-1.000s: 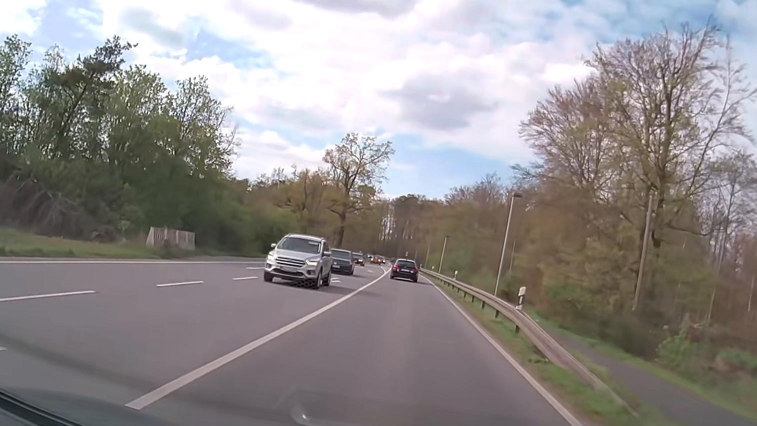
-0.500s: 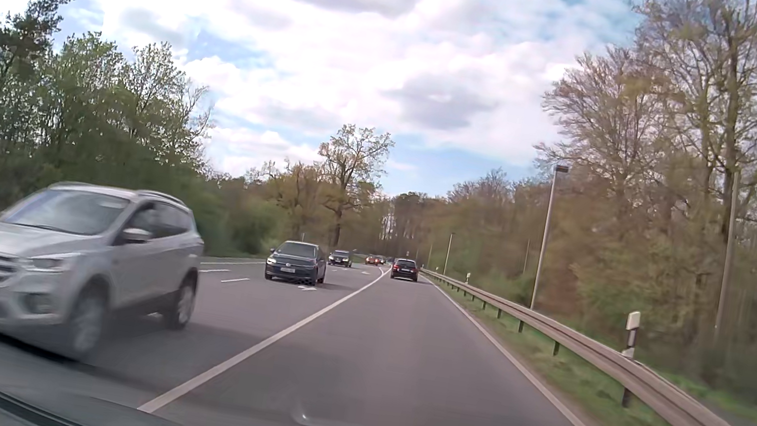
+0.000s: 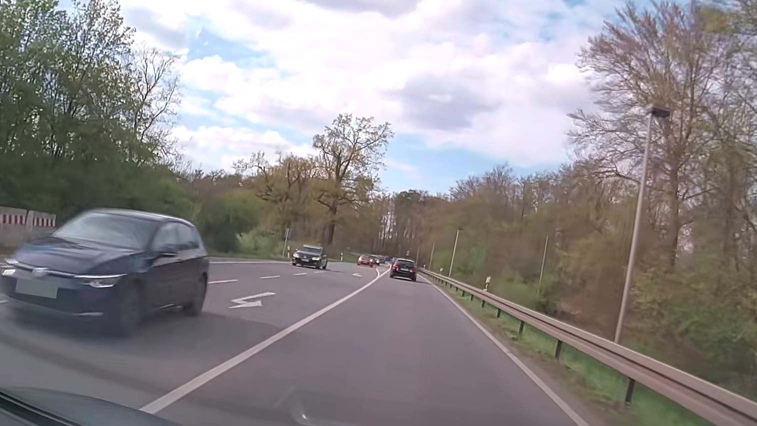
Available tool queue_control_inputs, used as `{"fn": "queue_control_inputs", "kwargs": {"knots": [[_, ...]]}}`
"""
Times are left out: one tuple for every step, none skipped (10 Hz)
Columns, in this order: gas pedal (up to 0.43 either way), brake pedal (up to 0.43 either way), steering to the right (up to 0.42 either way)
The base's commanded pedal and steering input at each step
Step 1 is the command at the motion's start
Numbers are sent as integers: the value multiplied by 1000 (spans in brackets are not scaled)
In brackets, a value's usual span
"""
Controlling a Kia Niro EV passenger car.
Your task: Follow the waypoints while adhering to traffic rules and regulations
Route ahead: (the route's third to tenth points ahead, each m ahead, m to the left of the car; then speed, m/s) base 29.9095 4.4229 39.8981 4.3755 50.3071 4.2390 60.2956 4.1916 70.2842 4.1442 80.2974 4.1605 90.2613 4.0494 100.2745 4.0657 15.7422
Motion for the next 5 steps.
{"fn": "queue_control_inputs", "kwargs": {"knots": [[189, 0, 0], [197, 0, 0], [220, 0, 0], [220, 0, 0], [220, 0, 0]]}}
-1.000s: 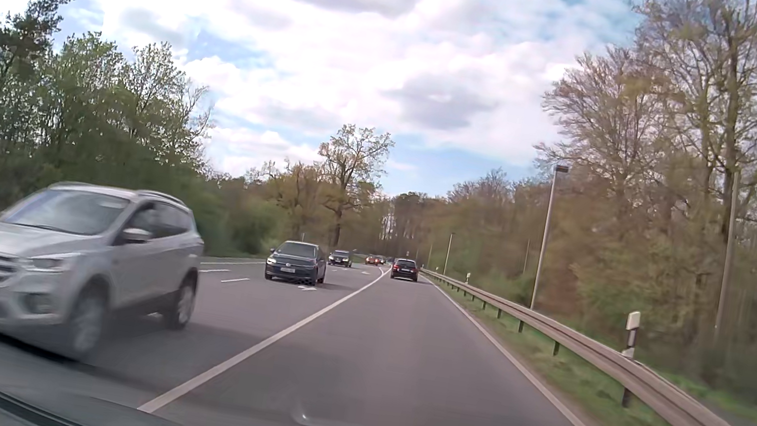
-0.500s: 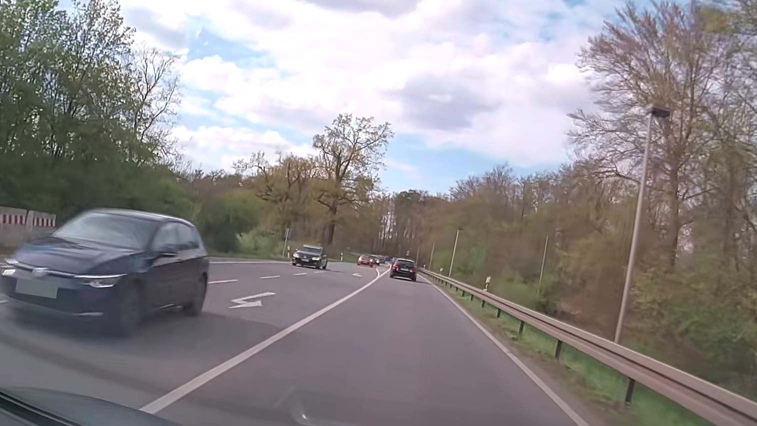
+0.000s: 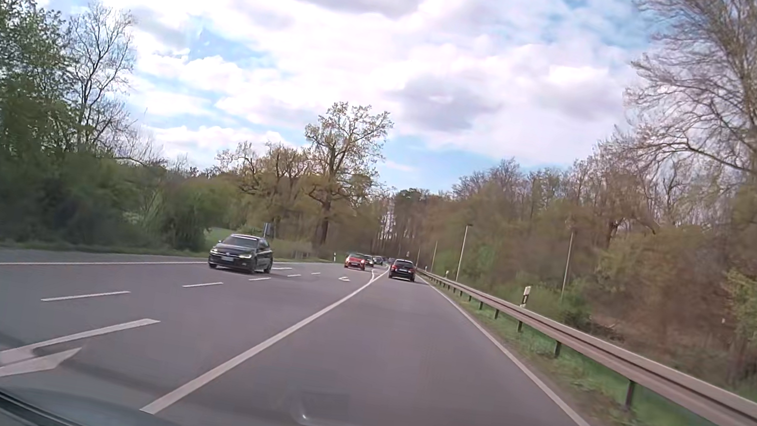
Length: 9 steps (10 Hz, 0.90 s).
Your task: Follow the waypoints while adhering to traffic rules and regulations
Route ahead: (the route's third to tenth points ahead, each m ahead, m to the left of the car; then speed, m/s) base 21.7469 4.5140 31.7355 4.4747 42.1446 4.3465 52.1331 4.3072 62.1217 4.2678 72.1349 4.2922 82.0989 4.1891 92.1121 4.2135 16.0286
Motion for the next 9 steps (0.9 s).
{"fn": "queue_control_inputs", "kwargs": {"knots": [[220, 0, 0], [220, 0, 0], [220, 0, 0], [228, 0, 0], [228, 0, 0], [228, 0, 0], [228, 0, 0], [228, 0, -1], [228, 0, -1]]}}
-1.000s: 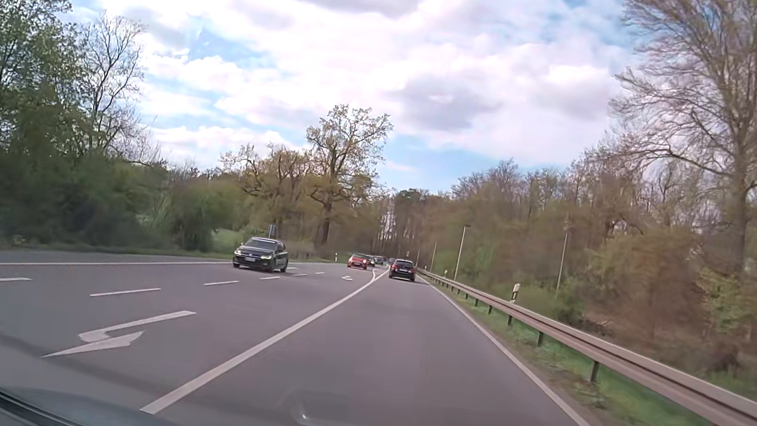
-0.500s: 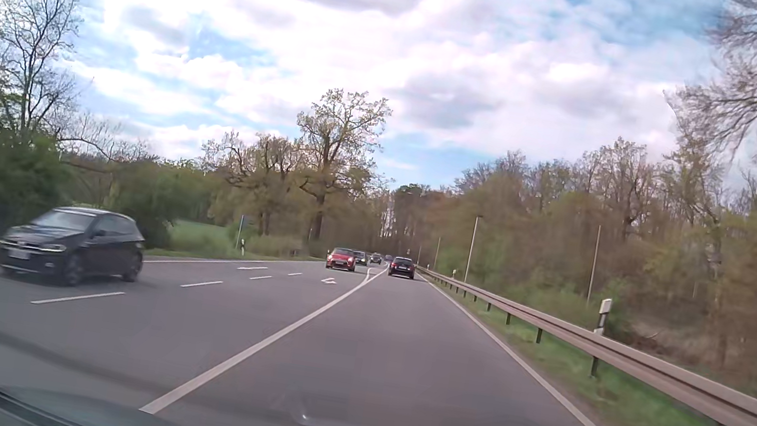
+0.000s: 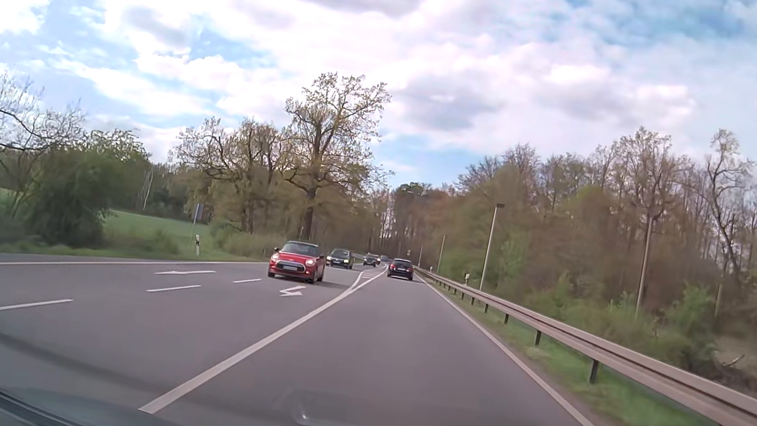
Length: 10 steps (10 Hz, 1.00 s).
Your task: Follow the waypoints while adhering to traffic rules and regulations
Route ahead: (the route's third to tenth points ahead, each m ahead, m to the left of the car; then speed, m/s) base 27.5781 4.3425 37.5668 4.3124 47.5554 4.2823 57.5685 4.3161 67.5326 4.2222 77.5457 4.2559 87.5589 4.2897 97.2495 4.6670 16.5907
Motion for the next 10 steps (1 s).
{"fn": "queue_control_inputs", "kwargs": {"knots": [[228, 0, -1], [228, 0, -1], [228, 0, -1], [228, 0, -1], [228, 0, -1], [228, 0, -1], [228, 0, -1], [228, 0, -1], [228, 0, -1], [228, 0, -1]]}}
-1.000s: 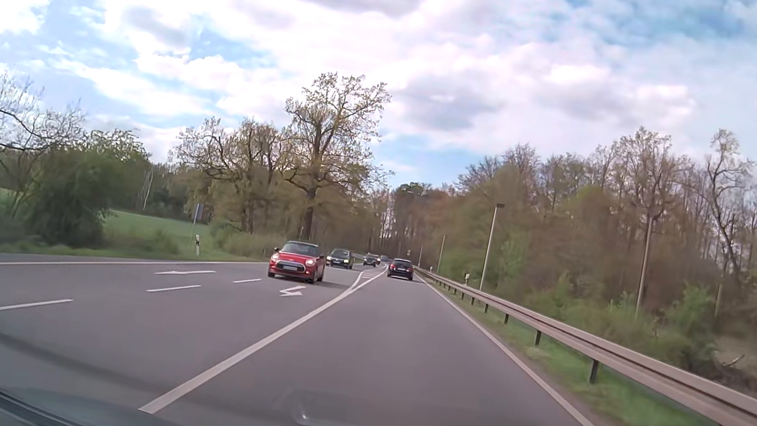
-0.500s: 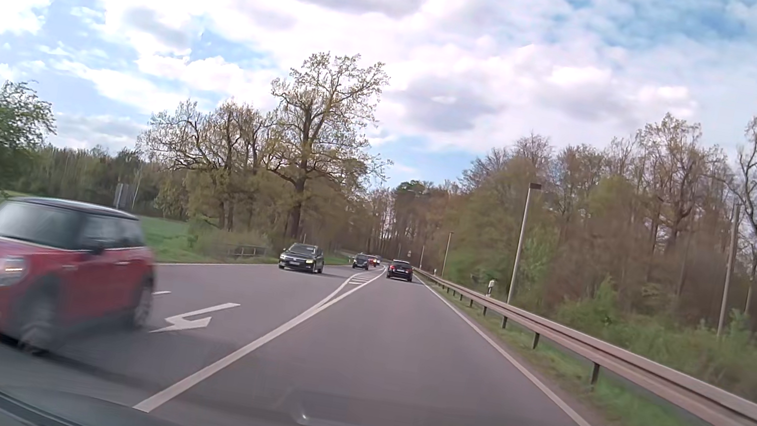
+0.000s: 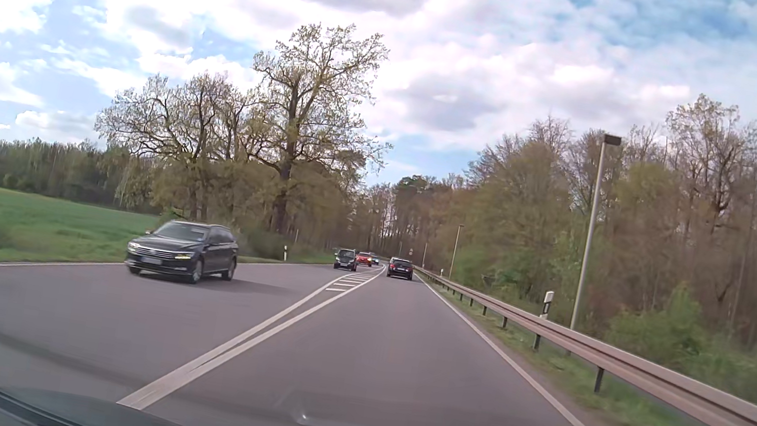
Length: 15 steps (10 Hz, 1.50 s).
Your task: Follow the waypoints while adhering to traffic rules and regulations
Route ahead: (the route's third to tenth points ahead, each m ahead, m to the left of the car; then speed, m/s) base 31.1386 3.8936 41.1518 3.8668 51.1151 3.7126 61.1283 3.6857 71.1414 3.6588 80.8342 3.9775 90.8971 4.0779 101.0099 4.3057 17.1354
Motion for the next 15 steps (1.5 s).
{"fn": "queue_control_inputs", "kwargs": {"knots": [[228, 0, -1], [228, 0, -1], [228, 0, -1], [228, 0, -2], [220, 0, -2], [220, 0, -2], [220, 0, -2], [220, 0, -2], [220, 0, -2], [220, 0, -2], [220, 0, -2], [220, 0, -2], [220, 0, -2], [220, 0, -2], [220, 0, -2]]}}
